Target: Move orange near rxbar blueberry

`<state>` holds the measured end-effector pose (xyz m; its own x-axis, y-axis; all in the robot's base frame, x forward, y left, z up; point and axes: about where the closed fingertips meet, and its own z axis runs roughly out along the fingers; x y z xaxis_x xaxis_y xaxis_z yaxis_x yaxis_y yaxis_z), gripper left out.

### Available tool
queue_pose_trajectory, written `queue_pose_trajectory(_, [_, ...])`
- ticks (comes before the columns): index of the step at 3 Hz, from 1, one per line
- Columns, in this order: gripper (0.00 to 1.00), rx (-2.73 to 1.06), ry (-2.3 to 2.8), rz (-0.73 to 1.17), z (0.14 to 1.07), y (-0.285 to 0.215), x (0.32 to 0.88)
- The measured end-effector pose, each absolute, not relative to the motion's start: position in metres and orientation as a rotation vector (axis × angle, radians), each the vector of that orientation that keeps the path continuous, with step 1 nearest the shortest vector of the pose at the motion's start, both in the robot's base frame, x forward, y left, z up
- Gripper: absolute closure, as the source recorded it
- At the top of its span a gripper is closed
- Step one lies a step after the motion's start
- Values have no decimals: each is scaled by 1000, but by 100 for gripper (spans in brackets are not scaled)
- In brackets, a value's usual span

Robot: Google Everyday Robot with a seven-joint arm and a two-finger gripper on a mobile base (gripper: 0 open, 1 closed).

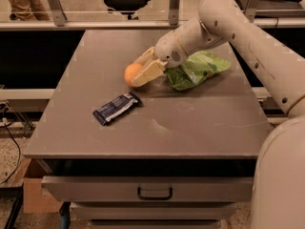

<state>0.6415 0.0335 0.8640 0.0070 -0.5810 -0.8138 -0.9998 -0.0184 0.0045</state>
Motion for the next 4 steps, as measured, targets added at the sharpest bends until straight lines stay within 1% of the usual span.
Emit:
queue_pose_trajectory(1, [63,-1692,1654,865,857,32,637])
queue_pose_trajectory(3, [2,-1707,1662,850,853,29,636])
queue_pose_trajectory(4, [0,-1694,1667,807,857,23,642])
